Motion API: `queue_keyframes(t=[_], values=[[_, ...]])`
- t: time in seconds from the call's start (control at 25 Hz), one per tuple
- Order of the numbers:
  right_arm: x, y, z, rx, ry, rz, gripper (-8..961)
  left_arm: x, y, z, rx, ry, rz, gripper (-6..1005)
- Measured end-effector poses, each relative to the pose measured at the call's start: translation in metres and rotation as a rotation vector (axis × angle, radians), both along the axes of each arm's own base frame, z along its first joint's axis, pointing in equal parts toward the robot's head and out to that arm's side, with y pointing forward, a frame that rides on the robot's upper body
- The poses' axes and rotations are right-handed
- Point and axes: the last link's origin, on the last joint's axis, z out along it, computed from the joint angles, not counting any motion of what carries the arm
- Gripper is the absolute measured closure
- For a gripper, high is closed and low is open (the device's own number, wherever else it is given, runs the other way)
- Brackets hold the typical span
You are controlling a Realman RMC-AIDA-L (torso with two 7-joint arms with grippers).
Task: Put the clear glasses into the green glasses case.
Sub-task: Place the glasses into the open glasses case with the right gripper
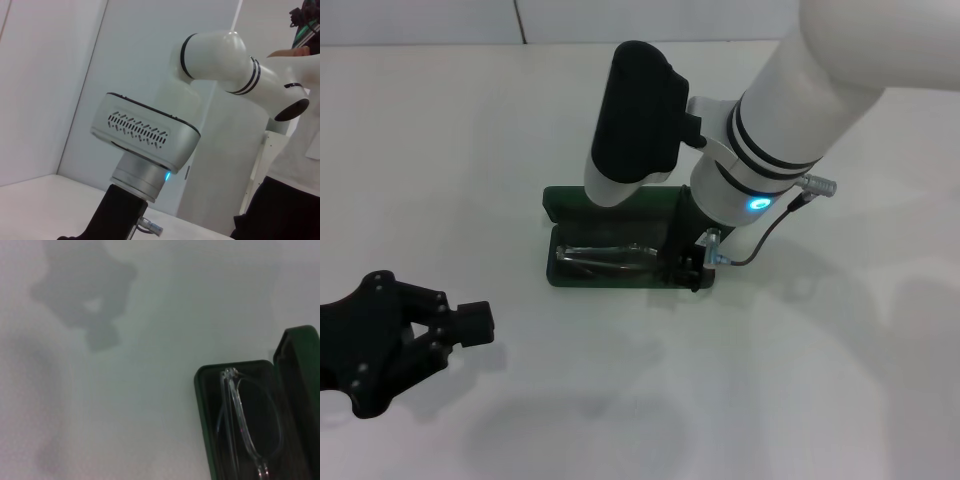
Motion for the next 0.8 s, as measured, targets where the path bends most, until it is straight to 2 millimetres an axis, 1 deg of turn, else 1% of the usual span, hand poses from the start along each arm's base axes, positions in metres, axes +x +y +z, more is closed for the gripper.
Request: queue_keyframes(t=[0.48,0.8], values=[[0.0047,0.0050,-0.0013,0.017,-0.002,0.004,764,0.0003,-0.0003,-0.0019,-0.005,-0.006,0.004,946],[0.0041,0.0058,-0.0016,0.021,0.000,0.011,764,0.0003,-0.0004,-0.0021,-0.004,-0.006,0.003,946]])
